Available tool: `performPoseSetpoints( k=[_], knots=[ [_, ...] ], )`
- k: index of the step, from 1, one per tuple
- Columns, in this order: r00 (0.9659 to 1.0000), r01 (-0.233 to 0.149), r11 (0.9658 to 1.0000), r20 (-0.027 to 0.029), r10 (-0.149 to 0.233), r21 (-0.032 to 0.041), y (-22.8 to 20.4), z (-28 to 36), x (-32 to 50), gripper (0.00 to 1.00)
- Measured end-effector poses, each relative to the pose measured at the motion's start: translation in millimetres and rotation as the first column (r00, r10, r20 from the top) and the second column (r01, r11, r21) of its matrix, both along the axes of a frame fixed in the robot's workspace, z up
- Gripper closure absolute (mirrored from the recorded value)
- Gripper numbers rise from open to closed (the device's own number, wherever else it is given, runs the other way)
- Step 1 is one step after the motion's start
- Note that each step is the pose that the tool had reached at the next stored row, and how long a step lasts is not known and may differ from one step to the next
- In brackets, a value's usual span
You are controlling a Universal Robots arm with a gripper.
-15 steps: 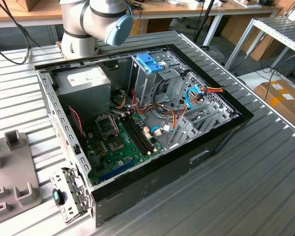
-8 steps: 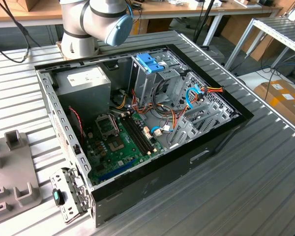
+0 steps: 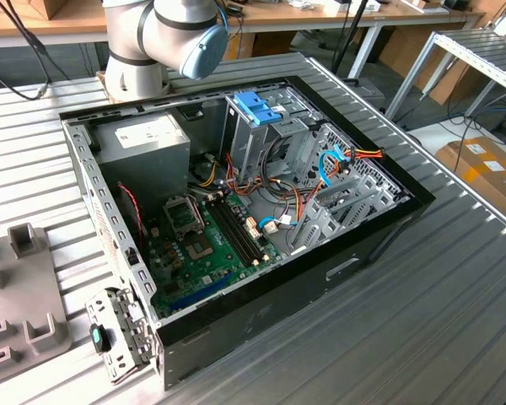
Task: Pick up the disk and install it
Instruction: 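Pick up the disk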
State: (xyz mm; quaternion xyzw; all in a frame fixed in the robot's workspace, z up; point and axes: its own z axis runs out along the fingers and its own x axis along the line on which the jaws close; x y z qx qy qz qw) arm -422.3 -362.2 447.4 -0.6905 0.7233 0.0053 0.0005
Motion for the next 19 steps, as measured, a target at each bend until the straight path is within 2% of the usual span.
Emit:
performPoseSetpoints(
  k=[8, 9, 13, 16, 19],
  knots=[
    [1.0, 0.0, 1.0, -0.0001, 0.0, -0.0001, 0.0, 24.5, 0.0, 0.65],
    [1.0, 0.0, 1.0, 0.0001, 0.0, 0.0, 0.0, 31.0, 0.0, 0.65],
    [1.0, 0.0, 1.0, -0.0002, 0.0, -0.0001, 0.0, 44.4, 0.0, 0.65],
    [1.0, 0.0, 1.0, -0.0003, 0.0, -0.0002, 0.0, 49.1, 0.0, 0.65],
    [1.0, 0.0, 1.0, 0.0001, 0.0, 0.0, 0.0, 49.3, 0.0, 0.65]
  ],
)
